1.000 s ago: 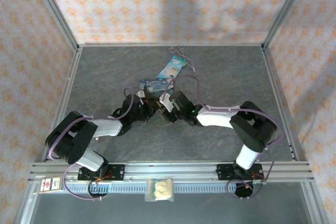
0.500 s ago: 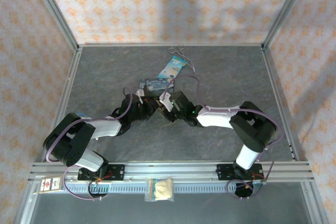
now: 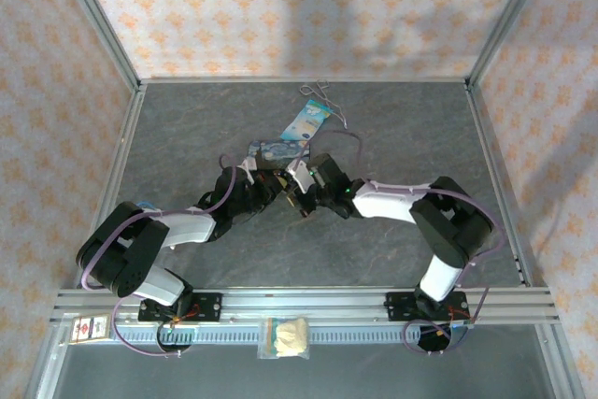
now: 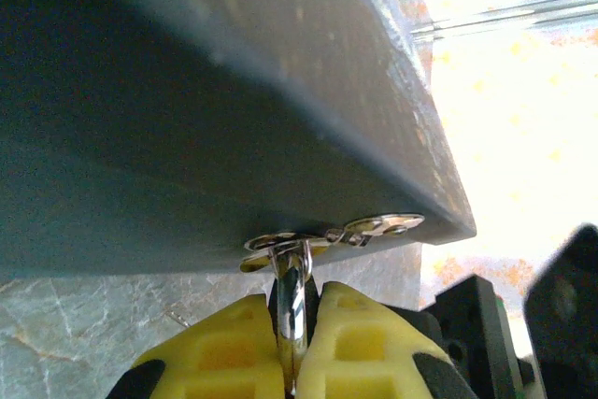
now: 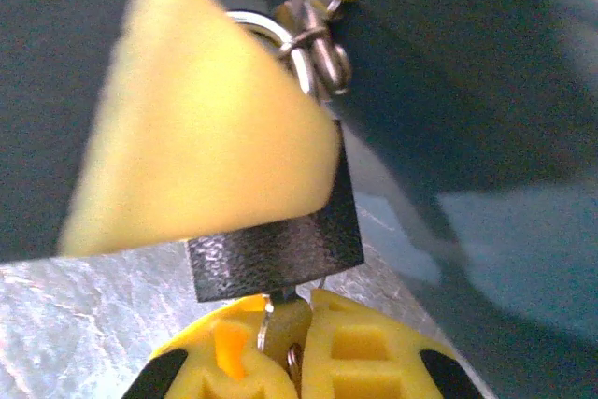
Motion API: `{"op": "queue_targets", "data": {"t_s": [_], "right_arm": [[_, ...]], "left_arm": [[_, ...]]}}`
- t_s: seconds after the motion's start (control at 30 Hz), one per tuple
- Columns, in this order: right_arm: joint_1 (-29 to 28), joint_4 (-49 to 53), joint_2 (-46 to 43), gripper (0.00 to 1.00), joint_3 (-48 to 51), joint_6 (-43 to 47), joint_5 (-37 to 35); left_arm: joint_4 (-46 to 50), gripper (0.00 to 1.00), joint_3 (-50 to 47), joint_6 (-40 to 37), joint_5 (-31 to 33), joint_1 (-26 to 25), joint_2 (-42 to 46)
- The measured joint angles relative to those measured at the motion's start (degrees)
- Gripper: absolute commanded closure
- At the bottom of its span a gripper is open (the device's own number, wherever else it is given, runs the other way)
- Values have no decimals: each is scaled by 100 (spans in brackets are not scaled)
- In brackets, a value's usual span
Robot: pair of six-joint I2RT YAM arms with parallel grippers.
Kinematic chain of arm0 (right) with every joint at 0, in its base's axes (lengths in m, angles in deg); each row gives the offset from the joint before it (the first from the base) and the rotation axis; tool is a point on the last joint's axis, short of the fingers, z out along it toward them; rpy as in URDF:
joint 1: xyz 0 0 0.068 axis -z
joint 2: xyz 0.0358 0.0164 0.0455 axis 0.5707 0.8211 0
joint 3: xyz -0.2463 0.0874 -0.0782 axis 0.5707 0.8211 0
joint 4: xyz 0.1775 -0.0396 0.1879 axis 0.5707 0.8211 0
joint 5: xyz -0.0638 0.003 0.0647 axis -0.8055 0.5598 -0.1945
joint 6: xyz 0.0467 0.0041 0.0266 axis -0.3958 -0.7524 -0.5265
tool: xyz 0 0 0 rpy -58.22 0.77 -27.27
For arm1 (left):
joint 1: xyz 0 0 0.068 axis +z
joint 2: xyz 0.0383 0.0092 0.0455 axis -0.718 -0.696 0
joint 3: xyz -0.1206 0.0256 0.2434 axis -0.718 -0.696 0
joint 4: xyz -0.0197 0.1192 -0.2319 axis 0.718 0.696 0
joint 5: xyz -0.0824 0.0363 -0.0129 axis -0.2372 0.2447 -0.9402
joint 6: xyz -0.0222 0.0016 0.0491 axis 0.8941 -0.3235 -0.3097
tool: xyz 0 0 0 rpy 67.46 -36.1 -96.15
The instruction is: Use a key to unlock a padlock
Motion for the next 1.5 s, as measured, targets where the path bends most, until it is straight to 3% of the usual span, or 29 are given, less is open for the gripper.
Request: {"op": "queue_targets", "data": {"t_s": [0.13,0.33,0.8,1.07,1.13,1.37,1.5], "right_arm": [[435,313,444,100,-450,-243,1384],[743,496,756,100,-605,-496,2691],[977,835,876,100,-931,-651,3668],[1012,1270,957,100,-1132,-623,3799],[1032,1344,957,94,-1154,-608,3757],[1027,1526,942,55,-1193,-673,3508],[1036,1532,859,50,-1176,-841,3119]], "left_arm": [[-173,100,-96,-350,31,68,0],[-551,100,-341,-750,-90,72,0],[-1814,100,-732,-1003,-223,114,-35],[-2962,100,-944,-1027,-385,162,-560],[-3154,100,-944,-1019,-404,162,-702],[-2889,100,-901,-1005,-181,162,-785],[-2450,100,-870,-953,33,160,-761]]}}
